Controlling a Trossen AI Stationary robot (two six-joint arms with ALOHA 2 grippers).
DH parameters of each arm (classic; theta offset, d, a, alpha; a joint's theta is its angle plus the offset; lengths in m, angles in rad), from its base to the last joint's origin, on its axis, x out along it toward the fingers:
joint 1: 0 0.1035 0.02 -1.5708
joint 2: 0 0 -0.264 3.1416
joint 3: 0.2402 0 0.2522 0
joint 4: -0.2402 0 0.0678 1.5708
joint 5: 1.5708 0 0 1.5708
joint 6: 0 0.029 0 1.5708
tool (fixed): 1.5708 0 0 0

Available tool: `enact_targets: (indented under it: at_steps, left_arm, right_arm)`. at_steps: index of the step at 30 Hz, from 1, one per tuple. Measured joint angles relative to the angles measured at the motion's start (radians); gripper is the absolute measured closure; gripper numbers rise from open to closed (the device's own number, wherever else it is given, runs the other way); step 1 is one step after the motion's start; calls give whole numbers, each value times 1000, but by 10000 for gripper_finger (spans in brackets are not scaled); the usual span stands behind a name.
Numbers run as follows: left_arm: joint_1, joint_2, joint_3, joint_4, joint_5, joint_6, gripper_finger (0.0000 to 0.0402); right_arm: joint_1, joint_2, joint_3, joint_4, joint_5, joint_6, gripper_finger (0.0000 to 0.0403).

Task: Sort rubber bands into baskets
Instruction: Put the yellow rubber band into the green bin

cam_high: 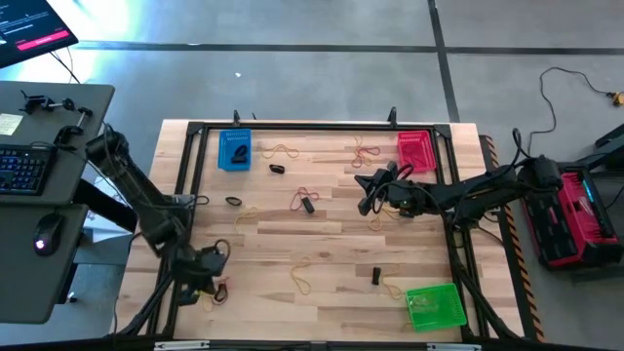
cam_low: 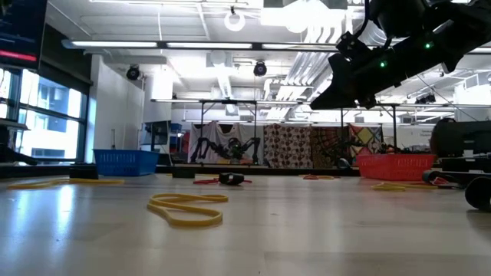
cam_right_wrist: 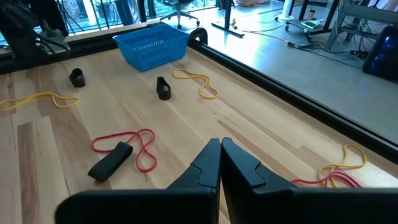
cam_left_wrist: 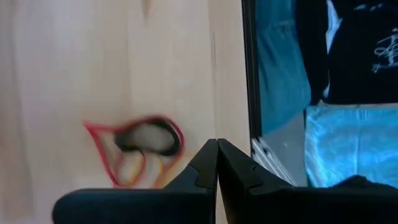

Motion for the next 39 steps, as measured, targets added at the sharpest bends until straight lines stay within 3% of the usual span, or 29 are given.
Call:
enact_targets:
  at_steps: [9,18,25,32,39]
  left_arm:
    - [-138,162,5,5,-7,-142,401]
    - [-194,332,126,-129,-4,-154,397]
    - [-194,430,173,-215,29,-169,343]
    - [-194,445,175,-239,64,-212,283]
    - [-194,445,175,-306,70,-235,268]
  right_arm:
    - [0,0,0,0,0,0,403]
    - [0,0,0,0,0,2,403]
    - [0,0,0,0,0,2,403]
    - [0,0,0,0,0,2,403]
    - [0,0,0,0,0,1,403]
